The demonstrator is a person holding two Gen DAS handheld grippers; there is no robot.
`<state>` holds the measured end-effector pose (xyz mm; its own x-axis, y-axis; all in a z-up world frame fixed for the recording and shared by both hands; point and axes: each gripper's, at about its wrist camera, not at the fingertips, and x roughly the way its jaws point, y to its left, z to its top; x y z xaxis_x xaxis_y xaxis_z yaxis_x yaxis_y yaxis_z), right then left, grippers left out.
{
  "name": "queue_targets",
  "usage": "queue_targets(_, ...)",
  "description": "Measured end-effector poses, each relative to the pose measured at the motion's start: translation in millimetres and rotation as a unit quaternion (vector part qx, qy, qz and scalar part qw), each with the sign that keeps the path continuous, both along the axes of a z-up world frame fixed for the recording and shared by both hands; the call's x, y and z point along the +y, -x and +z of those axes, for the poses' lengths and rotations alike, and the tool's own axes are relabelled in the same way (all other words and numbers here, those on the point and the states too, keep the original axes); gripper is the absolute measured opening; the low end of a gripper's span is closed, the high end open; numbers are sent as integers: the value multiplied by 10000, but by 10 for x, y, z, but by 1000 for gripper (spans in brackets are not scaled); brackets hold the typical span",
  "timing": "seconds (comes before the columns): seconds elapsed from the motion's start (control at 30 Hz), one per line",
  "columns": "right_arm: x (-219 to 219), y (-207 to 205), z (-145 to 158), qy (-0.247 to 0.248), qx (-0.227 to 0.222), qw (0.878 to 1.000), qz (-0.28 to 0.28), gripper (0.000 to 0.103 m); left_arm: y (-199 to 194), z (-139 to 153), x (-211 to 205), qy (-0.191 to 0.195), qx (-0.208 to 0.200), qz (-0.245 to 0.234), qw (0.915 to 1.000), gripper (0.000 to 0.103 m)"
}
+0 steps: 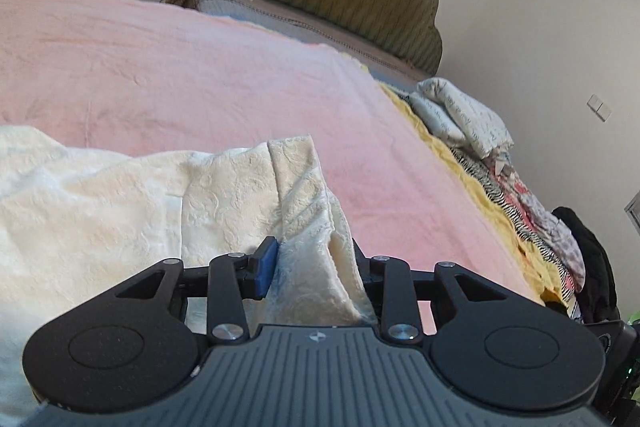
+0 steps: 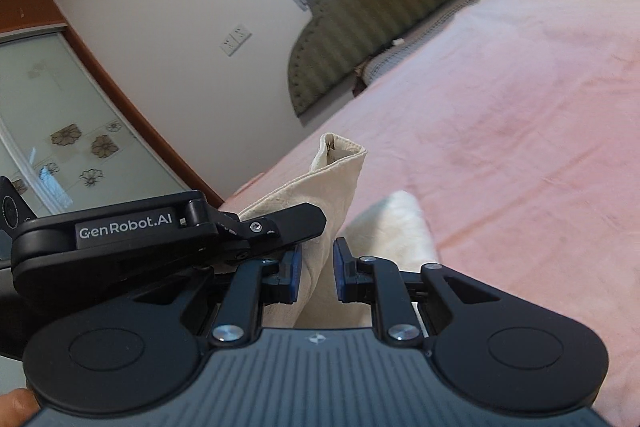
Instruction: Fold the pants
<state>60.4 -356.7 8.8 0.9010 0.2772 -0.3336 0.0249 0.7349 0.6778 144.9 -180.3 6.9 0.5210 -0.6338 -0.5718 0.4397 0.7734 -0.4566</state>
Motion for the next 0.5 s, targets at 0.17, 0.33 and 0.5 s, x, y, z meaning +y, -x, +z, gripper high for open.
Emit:
queue_targets(0.17,-91,-14,-117,-27,265,9995,-165,17,-104,-174,-52,150,318,-261,9990,62)
queue_targets(0.33,-303,156,-162,-23,369,9980,-508,17,-55,-86,31,518,227,-766,9955,70)
queue_targets(0.5,-374,402,48,867,201,9877,-1284,17,-78,151,441,534,-165,-254,9981,75)
